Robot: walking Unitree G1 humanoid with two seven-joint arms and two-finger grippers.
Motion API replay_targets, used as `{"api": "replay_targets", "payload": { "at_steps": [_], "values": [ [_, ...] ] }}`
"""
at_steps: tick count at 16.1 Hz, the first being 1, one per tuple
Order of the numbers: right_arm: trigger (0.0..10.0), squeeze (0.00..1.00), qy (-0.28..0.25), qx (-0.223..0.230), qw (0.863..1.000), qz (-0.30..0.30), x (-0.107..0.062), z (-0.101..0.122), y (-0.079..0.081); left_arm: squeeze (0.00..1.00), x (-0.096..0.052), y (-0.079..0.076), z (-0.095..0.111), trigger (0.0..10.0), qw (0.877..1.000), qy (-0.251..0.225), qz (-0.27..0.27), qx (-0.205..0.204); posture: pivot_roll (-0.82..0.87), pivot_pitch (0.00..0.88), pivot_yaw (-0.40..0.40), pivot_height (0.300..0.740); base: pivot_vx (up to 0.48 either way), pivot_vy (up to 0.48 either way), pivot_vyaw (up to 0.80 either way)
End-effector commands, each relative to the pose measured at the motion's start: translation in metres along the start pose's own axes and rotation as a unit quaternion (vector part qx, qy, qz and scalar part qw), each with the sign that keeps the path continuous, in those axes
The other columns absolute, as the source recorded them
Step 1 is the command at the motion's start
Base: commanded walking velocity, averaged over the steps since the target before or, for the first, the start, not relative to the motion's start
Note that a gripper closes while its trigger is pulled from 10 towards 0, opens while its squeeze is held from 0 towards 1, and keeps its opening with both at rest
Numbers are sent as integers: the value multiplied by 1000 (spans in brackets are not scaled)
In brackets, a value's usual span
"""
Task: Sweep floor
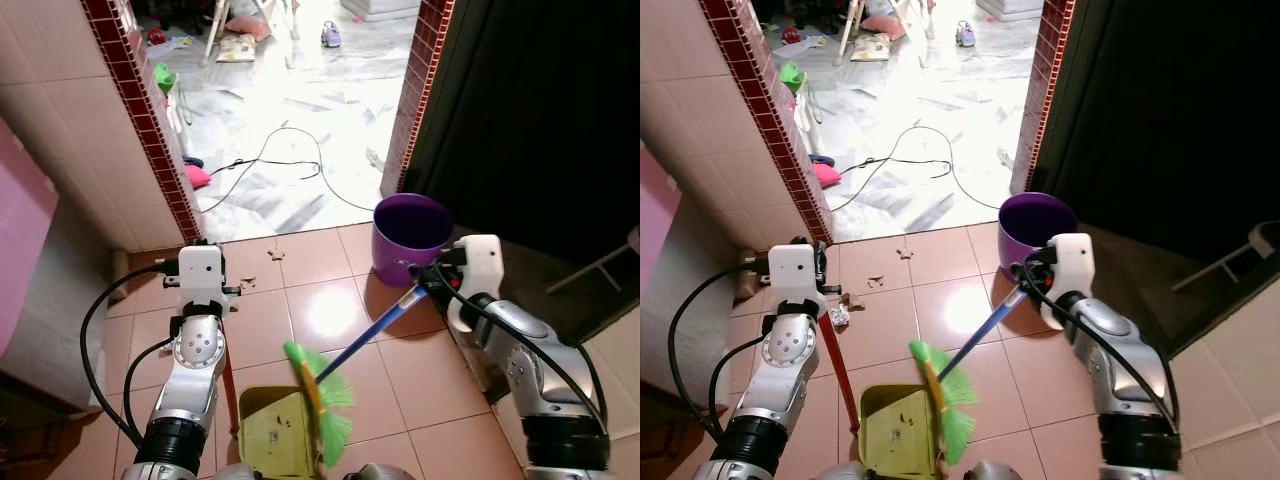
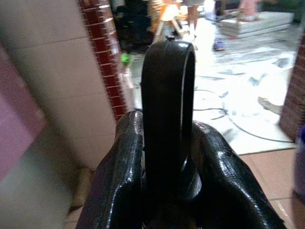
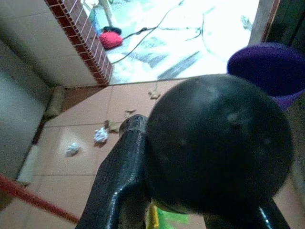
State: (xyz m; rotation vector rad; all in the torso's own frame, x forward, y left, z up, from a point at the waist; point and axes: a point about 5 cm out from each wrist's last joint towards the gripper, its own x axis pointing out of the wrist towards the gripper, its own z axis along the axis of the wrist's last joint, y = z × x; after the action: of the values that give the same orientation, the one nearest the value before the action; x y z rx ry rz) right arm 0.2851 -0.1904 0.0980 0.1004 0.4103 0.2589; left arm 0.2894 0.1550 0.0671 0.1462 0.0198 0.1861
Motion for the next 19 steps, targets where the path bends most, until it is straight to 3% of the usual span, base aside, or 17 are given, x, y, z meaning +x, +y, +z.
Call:
{"api": "replay_targets", "payload": {
  "at_steps": [1,4,8,11,12,16,19],
  "values": [
    [10000,0,-19,-53,997,-44,-2,9,-15,0,0,10,-6,10000,999,8,23,44,-131,0,24,740,0,0,0],
    [10000,0,-87,-70,990,-83,-1,31,-28,0,5,21,-1,10000,995,-9,84,45,-133,0,23,740,0,0,0],
    [10000,0,-155,-41,981,-112,-1,43,-34,0,13,20,2,10000,994,-10,104,35,-131,0,20,740,0,0,0],
    [10000,0,-124,-49,984,-116,4,36,-38,0,18,11,4,10000,996,-7,89,27,-135,0,23,740,0,0,0],
    [10000,0,-79,-61,991,-92,6,26,-35,0,19,2,3,10000,998,5,54,11,-137,0,24,740,0,0,0],
    [10000,0,-1,-65,996,-53,8,8,-30,0,17,-13,-5,10000,999,31,26,0,-148,0,27,740,0,0,0],
    [10000,0,41,-61,997,-2,9,0,-8,0,16,-28,-7,10000,999,43,6,-22,-151,0,21,740,0,0,0]
  ]
}}
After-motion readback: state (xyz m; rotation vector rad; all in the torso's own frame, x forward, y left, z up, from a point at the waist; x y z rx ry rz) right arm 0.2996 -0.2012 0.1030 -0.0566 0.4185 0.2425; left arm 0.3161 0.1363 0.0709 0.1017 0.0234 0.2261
